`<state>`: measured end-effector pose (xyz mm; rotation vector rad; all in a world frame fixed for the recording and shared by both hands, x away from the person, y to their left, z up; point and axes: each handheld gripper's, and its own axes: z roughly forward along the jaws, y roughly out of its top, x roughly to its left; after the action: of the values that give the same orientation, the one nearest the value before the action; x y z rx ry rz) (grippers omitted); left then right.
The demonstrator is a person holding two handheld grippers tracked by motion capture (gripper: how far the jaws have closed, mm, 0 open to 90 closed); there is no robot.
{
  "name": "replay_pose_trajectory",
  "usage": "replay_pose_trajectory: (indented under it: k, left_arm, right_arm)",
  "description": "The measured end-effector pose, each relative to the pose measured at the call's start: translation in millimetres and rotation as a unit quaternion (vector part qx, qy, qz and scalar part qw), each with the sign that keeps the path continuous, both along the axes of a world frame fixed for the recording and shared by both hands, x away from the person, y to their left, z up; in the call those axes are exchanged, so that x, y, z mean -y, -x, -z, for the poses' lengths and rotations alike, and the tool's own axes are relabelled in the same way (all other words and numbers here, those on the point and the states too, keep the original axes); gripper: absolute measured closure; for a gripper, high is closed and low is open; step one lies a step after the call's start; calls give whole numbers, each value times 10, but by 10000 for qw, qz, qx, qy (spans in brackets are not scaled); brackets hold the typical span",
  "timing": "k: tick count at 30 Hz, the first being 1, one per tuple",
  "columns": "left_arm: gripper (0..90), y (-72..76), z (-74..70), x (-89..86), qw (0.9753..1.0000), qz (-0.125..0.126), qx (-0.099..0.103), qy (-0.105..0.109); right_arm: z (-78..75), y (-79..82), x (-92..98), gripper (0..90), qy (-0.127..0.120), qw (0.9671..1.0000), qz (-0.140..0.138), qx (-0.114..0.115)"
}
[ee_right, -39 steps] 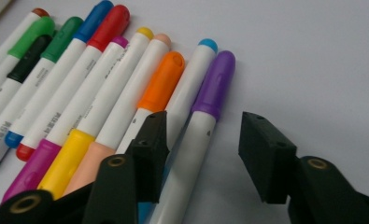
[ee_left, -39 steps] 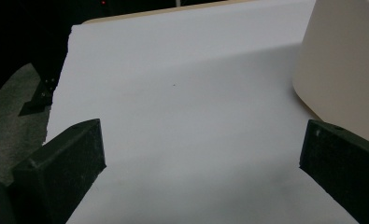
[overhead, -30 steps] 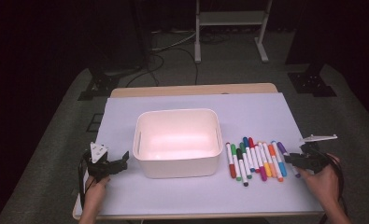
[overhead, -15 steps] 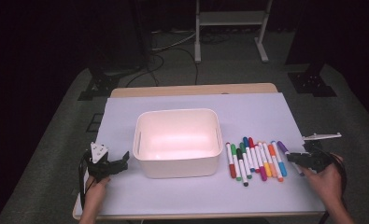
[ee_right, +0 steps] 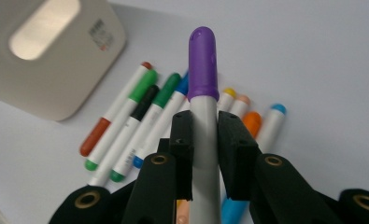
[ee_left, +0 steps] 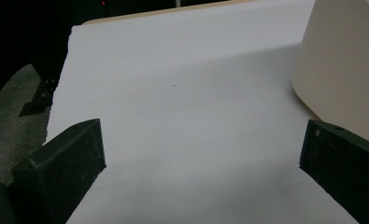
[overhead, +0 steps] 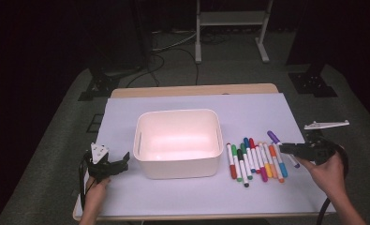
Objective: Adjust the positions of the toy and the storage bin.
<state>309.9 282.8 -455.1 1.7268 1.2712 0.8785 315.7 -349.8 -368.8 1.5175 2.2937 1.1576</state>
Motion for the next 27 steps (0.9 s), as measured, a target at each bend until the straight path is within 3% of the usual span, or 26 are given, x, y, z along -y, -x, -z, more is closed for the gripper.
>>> replay_pose_trajectory:
  k: [9,14,23,27]
  left_arm:
    - [0,3,-2,0,10000,11,-8,-16]
    - [0,-1,-1,-4,10000,-2,-3,20]
    - [0,5,-2,6,10000,28,-20,-25]
    - [0,6,-3,2,10000,41,-16,-21]
  right_arm:
    - [-333,-63,-276,757,-139,9981,-544,235]
    - [-590,-109,-483,757,-349,9943,-951,330]
    - [-820,-198,-766,758,-431,9883,-1413,389]
    - [-959,-260,-978,758,-475,9839,-1687,346]
